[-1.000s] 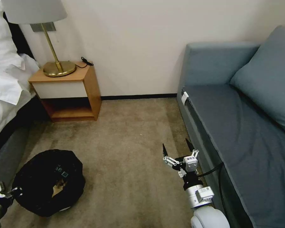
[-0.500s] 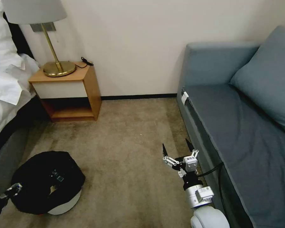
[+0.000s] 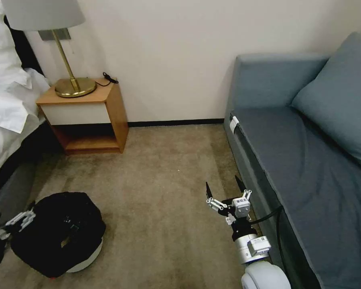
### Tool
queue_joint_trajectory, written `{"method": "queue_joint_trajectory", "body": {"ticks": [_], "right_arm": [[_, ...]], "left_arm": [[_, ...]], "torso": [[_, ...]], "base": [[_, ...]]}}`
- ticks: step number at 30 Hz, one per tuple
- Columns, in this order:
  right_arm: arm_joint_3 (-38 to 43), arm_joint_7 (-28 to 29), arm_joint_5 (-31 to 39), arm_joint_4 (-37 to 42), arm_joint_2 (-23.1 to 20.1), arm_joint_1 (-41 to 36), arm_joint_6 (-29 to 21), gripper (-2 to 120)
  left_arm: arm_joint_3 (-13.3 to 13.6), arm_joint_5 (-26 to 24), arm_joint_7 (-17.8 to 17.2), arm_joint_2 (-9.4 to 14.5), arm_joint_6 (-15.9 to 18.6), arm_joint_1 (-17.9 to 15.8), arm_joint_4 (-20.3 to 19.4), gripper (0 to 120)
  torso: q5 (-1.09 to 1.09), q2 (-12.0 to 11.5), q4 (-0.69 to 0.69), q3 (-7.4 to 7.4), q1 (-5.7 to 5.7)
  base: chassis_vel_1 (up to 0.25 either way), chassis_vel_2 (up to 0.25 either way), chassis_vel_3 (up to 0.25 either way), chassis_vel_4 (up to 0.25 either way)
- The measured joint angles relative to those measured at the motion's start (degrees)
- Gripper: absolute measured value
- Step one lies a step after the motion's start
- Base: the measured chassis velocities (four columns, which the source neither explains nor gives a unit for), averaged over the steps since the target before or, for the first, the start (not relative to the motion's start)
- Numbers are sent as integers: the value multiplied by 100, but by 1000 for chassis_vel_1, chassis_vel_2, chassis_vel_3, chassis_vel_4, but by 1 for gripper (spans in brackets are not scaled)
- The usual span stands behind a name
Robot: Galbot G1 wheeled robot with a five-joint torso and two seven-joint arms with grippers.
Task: Pick up the trash bin, then pick up the garbage on the floor and place it into the trash bin.
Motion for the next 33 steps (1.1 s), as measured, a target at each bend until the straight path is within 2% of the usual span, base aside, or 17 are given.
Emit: {"method": "queue_joint_trajectory", "body": {"ticks": [1, 2, 3, 4, 5, 6, 8, 9, 10, 12, 13, 14, 19, 33], "right_arm": [[0, 0, 0, 0, 0, 0, 0, 100], [-1, 0, 0, 0, 0, 0, 0, 100], [-1, 0, 0, 0, 0, 0, 0, 100], [-1, 0, 0, 0, 1, 0, 0, 100], [-1, 0, 0, 0, 0, 0, 0, 100], [-1, 0, 0, 0, 0, 0, 0, 100], [0, 0, 0, 0, 1, 0, 0, 100], [0, 0, 0, 0, 0, 0, 0, 100], [0, 0, 0, 0, 0, 0, 0, 100], [-1, 0, 0, 0, 0, 0, 0, 100], [-1, 0, 0, 0, 1, 0, 0, 100], [-1, 0, 0, 0, 1, 0, 0, 100], [-1, 0, 0, 0, 1, 0, 0, 100], [-1, 0, 0, 0, 0, 1, -1, 100]], "left_arm": [[0, 0, 0, 0, 0, 0, 0, 100], [211, 267, 55, -39, -413, 70, -67, 100], [402, 456, 68, -55, -665, 126, -116, 100], [692, 697, 59, -68, -951, 205, -174, 100], [1126, 1036, 3, -83, -1304, 319, -236, 100], [1126, 1036, 3, -83, -1304, 319, -236, 100], [1670, 1523, -134, -130, -1647, 479, -287, 100], [1807, 1637, -177, -150, -1719, 517, -293, 100], [2079, 1843, -286, -202, -1856, 571, -289, 100], [2142, 1891, -313, -220, -1887, 577, -281, 100], [2388, 2069, -422, -295, -2028, 577, -206, 100], [2471, 2108, -457, -318, -2078, 559, -180, 100], [2595, 2129, -537, -333, -2140, 473, -143, 100], [2565, 2089, -545, -328, -2097, 456, -132, 100]], "torso": [[0, 0, 0, 0, 0], [0, 0, 0, 0, 0], [0, 0, 0, 0, 0], [0, 0, 0, 0, 0], [0, 0, -2, 0, 0], [0, 0, -2, 0, 0], [0, 0, -2, 0, 0], [0, 0, -2, 0, 0], [-1, 0, 0, 0, 0], [-1, 0, -1, 0, 0], [-1, 0, -1, 0, 0], [-1, 0, 0, 0, 0], [-1, 0, -1, 0, 0], [-1, 0, -1, 0, 0]], "base": [[0, 0, 0, 0], [0, 0, 0, 0], [0, 0, 0, 0], [0, 0, 0, 0], [0, 0, 0, 0], [0, 0, 0, 0], [0, 0, 0, 0], [0, 0, 0, 0], [0, 0, 0, 0], [0, 0, 0, 0], [0, 0, 0, 0], [0, 0, 0, 0], [0, 0, 0, 0], [0, 0, 0, 0]]}}
